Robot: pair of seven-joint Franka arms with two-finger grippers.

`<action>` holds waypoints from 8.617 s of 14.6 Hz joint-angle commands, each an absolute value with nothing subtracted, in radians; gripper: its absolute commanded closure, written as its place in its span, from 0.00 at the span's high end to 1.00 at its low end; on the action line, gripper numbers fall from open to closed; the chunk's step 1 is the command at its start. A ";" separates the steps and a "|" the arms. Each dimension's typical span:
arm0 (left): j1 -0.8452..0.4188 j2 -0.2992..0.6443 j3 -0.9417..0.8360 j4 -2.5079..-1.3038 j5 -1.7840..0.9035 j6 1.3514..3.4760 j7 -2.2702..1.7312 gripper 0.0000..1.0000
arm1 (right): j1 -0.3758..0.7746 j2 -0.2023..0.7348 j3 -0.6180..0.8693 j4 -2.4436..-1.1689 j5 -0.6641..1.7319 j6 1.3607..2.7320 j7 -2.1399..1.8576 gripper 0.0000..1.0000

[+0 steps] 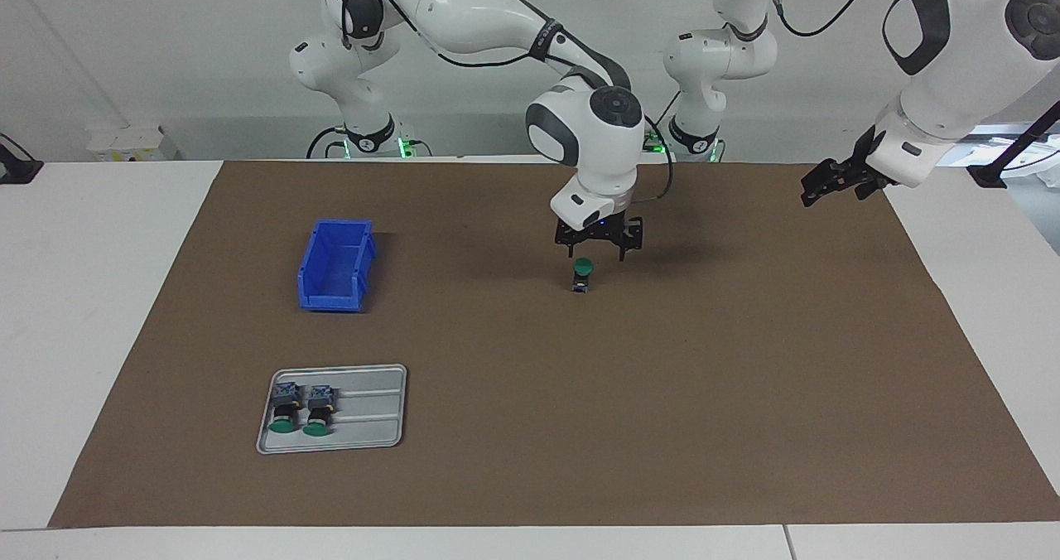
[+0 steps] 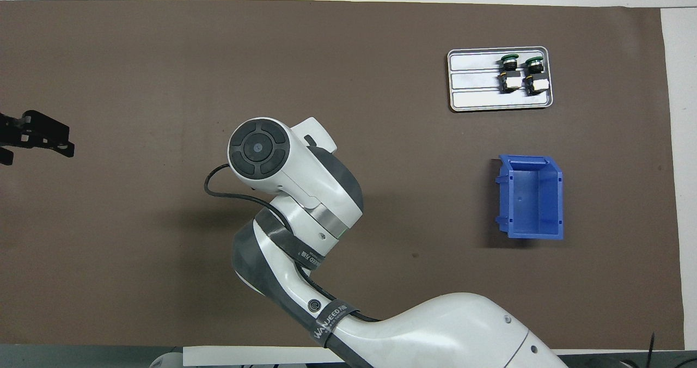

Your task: Place and press button with both arms

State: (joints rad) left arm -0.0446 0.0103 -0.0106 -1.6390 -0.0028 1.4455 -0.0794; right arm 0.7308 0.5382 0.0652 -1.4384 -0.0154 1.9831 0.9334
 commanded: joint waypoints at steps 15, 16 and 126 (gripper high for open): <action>-0.038 -0.020 -0.011 -1.629 0.055 1.470 -0.075 1.00 | 0.723 0.512 0.063 -1.651 -0.049 2.218 0.930 0.30; -0.046 -0.024 -0.011 -1.629 0.055 1.463 -0.077 1.00 | 0.719 0.514 0.061 -1.634 -0.049 2.188 0.928 0.13; 0.005 -0.035 -0.043 -1.583 0.008 1.463 -0.083 1.00 | -0.025 0.009 -0.005 -1.519 -0.061 1.443 -0.103 1.00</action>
State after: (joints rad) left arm 0.0049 -0.0510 -0.0483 -1.6259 0.0173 1.4611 -0.0783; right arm -0.0208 -0.0001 -0.0046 -1.5338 -0.0566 1.4564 -0.1049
